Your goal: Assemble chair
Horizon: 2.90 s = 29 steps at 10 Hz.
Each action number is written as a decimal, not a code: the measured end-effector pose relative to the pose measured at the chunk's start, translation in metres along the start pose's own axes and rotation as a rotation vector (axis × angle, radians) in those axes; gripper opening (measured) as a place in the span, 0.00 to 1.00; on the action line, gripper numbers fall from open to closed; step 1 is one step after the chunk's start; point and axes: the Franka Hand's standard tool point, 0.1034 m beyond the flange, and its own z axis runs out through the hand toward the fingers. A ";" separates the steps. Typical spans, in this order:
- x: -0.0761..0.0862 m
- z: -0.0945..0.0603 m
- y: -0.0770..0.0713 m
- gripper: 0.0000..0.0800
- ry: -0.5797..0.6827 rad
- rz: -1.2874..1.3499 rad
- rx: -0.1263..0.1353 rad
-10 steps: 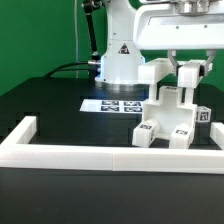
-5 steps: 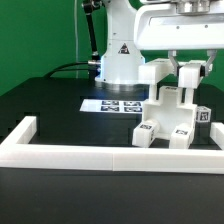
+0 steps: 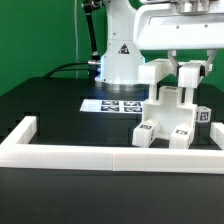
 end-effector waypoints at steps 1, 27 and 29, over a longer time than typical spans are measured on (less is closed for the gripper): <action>-0.001 0.000 0.000 0.36 -0.001 0.000 0.000; 0.004 0.045 0.018 0.36 -0.022 -0.042 -0.049; 0.003 0.045 0.018 0.46 -0.023 -0.041 -0.049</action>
Offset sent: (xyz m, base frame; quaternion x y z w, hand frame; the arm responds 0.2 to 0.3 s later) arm -0.0025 -0.0088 -0.0013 0.0025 0.0039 -0.0051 1.0000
